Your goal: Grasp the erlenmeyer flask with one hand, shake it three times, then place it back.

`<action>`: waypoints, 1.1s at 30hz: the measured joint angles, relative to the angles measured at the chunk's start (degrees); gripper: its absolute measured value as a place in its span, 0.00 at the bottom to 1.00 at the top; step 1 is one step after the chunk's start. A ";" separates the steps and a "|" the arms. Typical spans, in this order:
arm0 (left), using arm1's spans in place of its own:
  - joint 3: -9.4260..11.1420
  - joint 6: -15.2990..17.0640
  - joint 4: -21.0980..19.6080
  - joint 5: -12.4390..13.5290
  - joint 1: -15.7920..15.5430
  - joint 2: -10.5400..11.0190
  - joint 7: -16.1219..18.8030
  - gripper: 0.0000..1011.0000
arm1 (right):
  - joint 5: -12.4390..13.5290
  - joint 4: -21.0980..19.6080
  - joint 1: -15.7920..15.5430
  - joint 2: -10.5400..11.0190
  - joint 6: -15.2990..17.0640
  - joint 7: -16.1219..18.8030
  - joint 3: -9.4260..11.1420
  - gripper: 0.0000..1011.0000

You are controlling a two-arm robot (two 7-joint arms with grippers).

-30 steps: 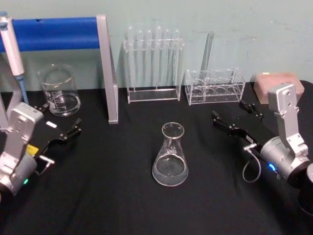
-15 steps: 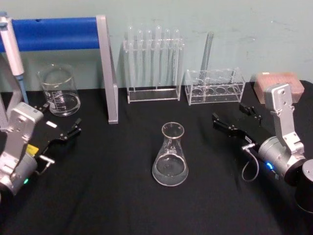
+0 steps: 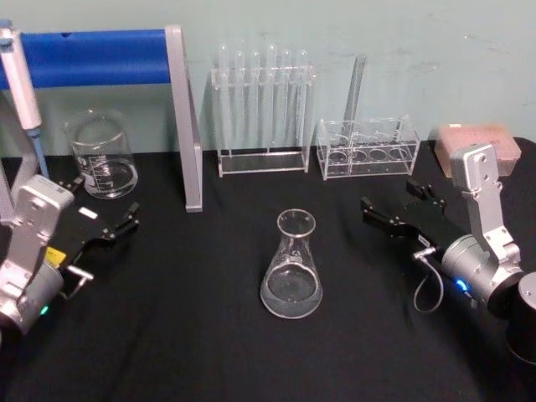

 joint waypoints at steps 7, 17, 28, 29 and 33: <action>0.00 0.00 0.00 0.00 0.00 0.00 0.00 0.99 | 0.01 0.00 0.00 0.00 -0.04 -0.24 -0.05 0.99; 0.00 0.00 0.00 0.00 0.00 0.00 0.00 0.99 | 0.02 -0.02 0.01 0.00 -0.08 -0.38 -0.12 0.99; 0.00 0.00 0.00 0.00 0.00 0.00 0.00 0.99 | 0.03 -0.04 0.00 0.00 -0.14 -0.43 -0.13 0.99; 0.00 0.00 0.00 0.00 0.00 0.00 0.00 0.99 | 0.03 -0.04 0.00 0.00 -0.15 -0.44 -0.14 0.99; 0.00 0.00 0.00 0.00 0.00 0.00 0.00 0.99 | 0.04 -0.04 0.00 0.00 -0.15 -0.47 -0.13 0.99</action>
